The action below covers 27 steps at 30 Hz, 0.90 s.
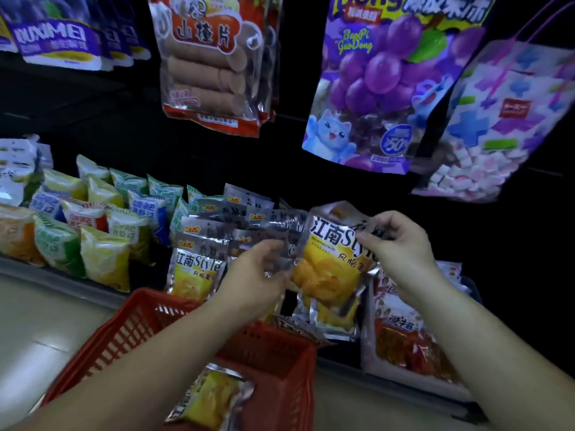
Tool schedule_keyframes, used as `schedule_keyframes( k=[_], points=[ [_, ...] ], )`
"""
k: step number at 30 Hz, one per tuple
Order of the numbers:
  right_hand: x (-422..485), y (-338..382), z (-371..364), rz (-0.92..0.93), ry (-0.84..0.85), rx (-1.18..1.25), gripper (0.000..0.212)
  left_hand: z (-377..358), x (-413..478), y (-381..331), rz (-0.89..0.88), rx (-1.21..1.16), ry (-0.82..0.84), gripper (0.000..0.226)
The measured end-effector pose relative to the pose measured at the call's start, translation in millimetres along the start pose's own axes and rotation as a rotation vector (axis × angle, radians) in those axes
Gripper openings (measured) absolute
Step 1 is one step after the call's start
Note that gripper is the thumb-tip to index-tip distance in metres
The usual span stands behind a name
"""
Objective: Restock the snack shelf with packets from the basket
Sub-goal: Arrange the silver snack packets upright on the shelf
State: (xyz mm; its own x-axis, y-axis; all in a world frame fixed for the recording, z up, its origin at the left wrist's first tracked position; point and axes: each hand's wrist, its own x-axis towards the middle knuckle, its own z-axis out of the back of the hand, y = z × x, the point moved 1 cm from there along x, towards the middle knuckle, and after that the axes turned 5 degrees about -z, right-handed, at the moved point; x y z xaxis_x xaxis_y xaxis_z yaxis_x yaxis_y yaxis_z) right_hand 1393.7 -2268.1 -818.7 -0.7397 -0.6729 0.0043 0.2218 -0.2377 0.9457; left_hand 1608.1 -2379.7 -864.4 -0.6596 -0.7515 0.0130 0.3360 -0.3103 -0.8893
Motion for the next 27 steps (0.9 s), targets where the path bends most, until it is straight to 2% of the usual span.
schedule_keyframes(
  k=[5,9,11,13,14,16,18,20,21,22,23,24,26,27],
  points=[
    [19.1,-56.2,-13.3,0.051,0.017,-0.180,0.011,-39.5,30.9,20.1,0.045,0.328,0.369,0.045],
    [18.6,-112.1,-38.2,-0.034,0.081,-0.245,0.019,-65.8,34.1,59.9,0.125,0.400,0.481,0.050],
    [14.7,-139.0,-47.0,-0.133,0.204,-0.269,0.021,-71.4,34.5,78.5,0.124,0.406,0.482,0.037],
    [9.6,-158.2,-50.1,-0.238,0.407,-0.382,0.017,-73.4,36.1,91.1,0.140,0.298,0.409,0.014],
    [7.5,-163.5,-49.4,-0.270,0.500,-0.432,0.019,-74.1,36.9,95.1,0.152,0.245,0.349,0.011],
    [5.3,-166.0,-50.8,-0.314,0.598,-0.445,0.026,-71.4,38.1,98.1,0.125,0.270,0.180,0.020],
    [5.9,-160.6,-55.2,-0.342,0.653,-0.457,0.024,-68.3,40.7,92.3,0.049,0.270,0.040,0.026],
    [7.6,-151.9,-60.3,-0.413,0.785,-0.489,0.014,-67.9,45.9,85.6,-0.009,0.172,0.080,0.041],
    [10.7,-148.7,-59.2,-0.468,0.870,-0.503,0.032,-69.1,48.3,81.9,-0.012,0.128,0.169,0.046],
    [17.0,-145.9,-56.1,-0.506,0.912,-0.497,0.052,-72.2,50.9,80.8,-0.008,0.125,0.273,0.040],
    [26.8,-143.8,-52.6,-0.514,0.894,-0.492,0.059,-75.8,53.3,84.3,-0.009,0.149,0.354,0.027],
    [38.1,-142.1,-49.4,-0.487,0.816,-0.455,0.054,-77.9,54.6,86.2,-0.018,0.187,0.400,0.021],
    [58.7,-138.1,-40.9,-0.382,0.517,-0.395,0.042,-81.2,56.4,92.5,-0.027,0.214,0.421,0.031],
    [69.7,-140.7,-37.0,-0.293,0.356,-0.439,0.038,-82.0,57.5,95.2,-0.025,0.204,0.411,0.035]
  ],
)
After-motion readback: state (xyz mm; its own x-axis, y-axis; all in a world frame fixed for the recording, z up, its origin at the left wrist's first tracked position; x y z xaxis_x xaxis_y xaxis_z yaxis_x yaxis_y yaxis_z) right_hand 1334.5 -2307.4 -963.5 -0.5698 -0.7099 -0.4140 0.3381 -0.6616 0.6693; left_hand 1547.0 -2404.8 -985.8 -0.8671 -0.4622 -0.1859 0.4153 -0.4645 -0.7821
